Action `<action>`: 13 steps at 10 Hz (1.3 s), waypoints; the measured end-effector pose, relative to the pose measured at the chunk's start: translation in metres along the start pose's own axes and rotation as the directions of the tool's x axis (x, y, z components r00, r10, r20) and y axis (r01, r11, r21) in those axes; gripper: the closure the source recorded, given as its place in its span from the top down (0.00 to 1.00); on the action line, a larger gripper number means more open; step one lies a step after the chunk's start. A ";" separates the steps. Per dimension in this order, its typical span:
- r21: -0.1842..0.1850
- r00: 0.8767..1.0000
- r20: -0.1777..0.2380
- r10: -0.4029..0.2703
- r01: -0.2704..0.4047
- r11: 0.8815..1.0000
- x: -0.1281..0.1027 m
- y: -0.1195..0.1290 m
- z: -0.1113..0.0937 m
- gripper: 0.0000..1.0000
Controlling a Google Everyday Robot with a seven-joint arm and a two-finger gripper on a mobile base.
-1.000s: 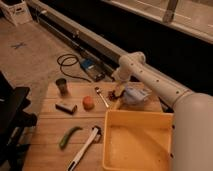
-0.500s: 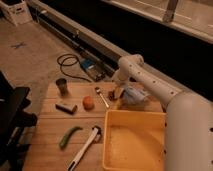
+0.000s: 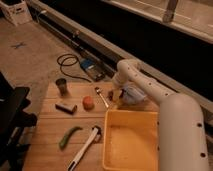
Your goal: Place grapes in paper cup
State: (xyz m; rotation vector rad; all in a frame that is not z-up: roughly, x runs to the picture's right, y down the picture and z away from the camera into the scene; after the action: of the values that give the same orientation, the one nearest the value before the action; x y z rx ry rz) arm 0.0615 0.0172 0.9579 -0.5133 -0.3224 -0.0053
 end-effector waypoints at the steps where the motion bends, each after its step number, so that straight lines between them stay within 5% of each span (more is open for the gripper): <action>1: -0.009 1.000 0.005 0.002 -0.002 1.000 -0.001 0.000 0.007 0.78; 6: -0.040 0.999 0.018 0.028 -0.028 0.999 0.008 0.004 0.025 0.33; 9: -0.028 1.000 0.012 0.018 -0.017 0.999 0.004 0.006 0.018 0.03; 13: 0.024 1.000 0.017 -0.020 0.020 1.000 -0.014 0.003 -0.005 0.00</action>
State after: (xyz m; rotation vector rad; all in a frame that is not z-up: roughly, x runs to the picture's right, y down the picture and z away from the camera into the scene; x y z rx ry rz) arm 0.0499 0.0158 0.9479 -0.4865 -0.3444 -0.0165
